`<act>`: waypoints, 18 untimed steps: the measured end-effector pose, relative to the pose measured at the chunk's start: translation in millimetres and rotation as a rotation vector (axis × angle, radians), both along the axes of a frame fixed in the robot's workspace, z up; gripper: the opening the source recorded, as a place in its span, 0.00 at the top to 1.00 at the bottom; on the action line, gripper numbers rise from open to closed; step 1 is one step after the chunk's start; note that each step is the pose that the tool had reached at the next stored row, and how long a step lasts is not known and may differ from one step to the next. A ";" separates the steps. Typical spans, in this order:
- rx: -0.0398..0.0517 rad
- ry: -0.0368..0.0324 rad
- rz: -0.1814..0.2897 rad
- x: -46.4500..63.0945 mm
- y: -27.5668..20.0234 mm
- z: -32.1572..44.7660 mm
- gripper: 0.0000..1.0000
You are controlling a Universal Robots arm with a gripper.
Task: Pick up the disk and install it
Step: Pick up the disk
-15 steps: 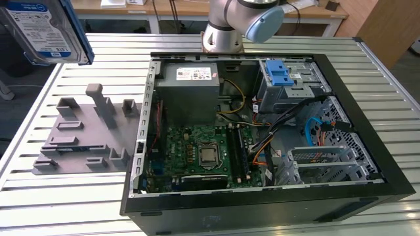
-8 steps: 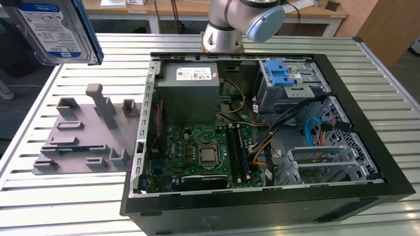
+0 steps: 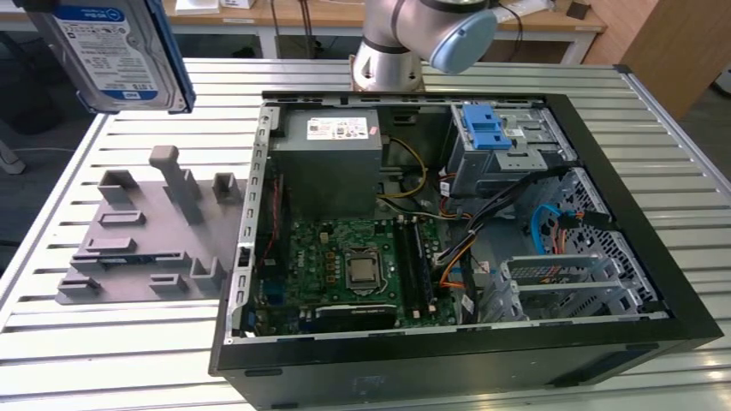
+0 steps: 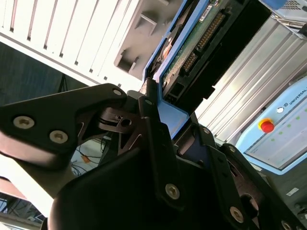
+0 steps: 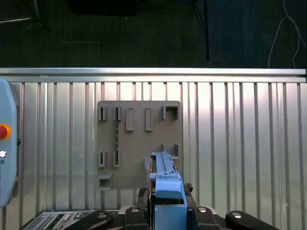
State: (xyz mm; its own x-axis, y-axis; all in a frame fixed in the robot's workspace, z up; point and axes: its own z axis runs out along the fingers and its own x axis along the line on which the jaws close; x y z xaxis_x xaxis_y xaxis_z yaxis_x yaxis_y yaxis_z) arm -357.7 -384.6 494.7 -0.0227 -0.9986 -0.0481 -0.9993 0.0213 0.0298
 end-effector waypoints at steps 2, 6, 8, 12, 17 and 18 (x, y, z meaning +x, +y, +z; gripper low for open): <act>-0.0001 0.0002 0.000 4.9 -0.1 0.0 0.64; -0.0001 0.0002 0.000 12.7 -0.1 0.0 0.64; -0.0001 0.0001 0.000 16.5 -0.2 -0.1 0.64; -0.0001 0.0003 0.000 24.5 -0.2 0.0 0.64; -0.0001 0.0003 0.000 34.6 -0.3 0.0 0.64; 0.0000 0.0002 0.000 36.7 -0.3 -0.1 0.64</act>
State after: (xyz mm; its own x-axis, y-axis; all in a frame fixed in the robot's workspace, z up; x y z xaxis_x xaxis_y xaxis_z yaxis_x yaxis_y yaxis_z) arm -321.0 -384.9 494.6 -0.0227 -0.9986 -0.0481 -0.9993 0.0213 0.0300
